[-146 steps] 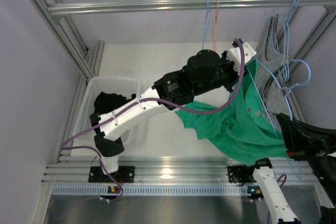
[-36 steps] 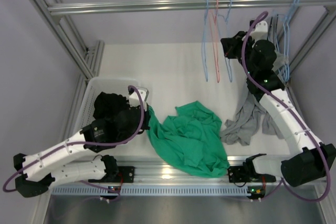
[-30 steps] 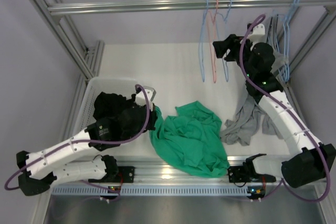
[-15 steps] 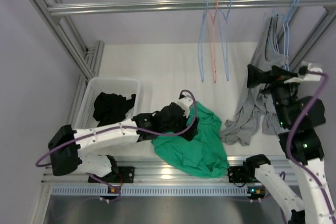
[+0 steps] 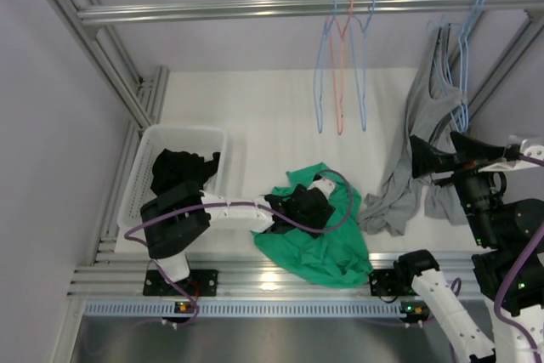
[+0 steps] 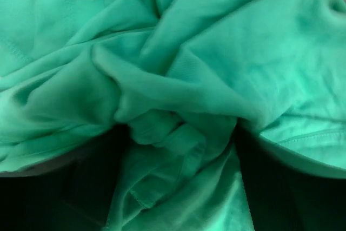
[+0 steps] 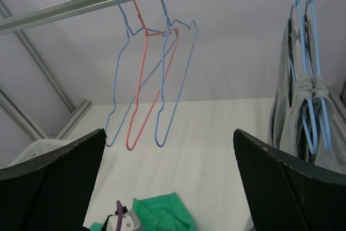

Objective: Remove the tank top from the hanger

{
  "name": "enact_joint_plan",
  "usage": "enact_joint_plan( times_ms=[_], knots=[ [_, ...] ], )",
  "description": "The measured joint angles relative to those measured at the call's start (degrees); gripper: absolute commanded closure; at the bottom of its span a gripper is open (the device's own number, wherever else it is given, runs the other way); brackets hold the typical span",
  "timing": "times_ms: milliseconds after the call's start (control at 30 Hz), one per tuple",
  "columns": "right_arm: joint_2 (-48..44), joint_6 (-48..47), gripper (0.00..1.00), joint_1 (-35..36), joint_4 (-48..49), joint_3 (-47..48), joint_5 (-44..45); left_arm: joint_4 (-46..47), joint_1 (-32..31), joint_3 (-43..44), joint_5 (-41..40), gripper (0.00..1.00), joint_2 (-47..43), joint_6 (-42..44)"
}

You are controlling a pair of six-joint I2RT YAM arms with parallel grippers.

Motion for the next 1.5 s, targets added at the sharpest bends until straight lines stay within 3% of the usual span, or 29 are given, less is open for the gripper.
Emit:
enact_joint_plan(
  times_ms=[100,133,400,600,700,833,933,1133,1233,1333,1500],
  knots=[
    [-0.4,-0.3,0.01,0.0,-0.8,0.0,-1.6,0.9,-0.9,0.1,-4.2,0.89,1.0,-1.1],
    [-0.5,-0.4,0.01,0.0,-0.9,0.0,-2.1,1.3,-1.1,-0.2,-5.5,1.0,0.9,-1.9],
    [-2.4,-0.9,0.01,0.0,-1.9,1.2,-3.5,-3.2,-1.5,-6.2,-17.8,1.0,-7.6,-6.5],
    [-3.3,-0.9,0.0,0.0,-1.9,2.2,-3.7,-9.2,-1.5,-8.2,-28.5,1.0,-30.1,-7.3],
    [-3.4,-0.9,0.0,0.0,-1.9,2.2,-3.5,-11.5,-1.4,-6.1,-34.5,1.0,-38.6,-6.6],
    [-3.7,-0.9,0.01,0.0,-1.9,2.3,-3.3,-16.4,1.4,1.7,-41.6,1.0,-41.9,-4.8],
    [-3.7,-0.9,0.01,0.0,-1.9,2.6,-3.2,-18.9,11.3,7.9,-40.4,1.0,-41.9,-2.9],
    [-4.0,-0.9,0.01,0.0,-1.9,3.1,-3.1,-25.4,43.8,18.9,-30.5,1.0,-39.5,-1.4],
    [-4.1,-0.9,0.01,0.0,-1.9,3.4,-3.1,-26.5,58.1,20.2,-23.0,1.0,-37.2,-2.2],
    [-4.1,-1.2,0.01,0.0,-2.0,3.4,-3.1,-28.3,63.3,16.5,-18.4,1.0,-36.2,-3.7],
    [-4.0,-1.5,0.01,0.0,-2.0,3.3,-3.1,-30.3,63.3,7.3,-12.1,1.0,-36.6,-6.5]
  ],
)
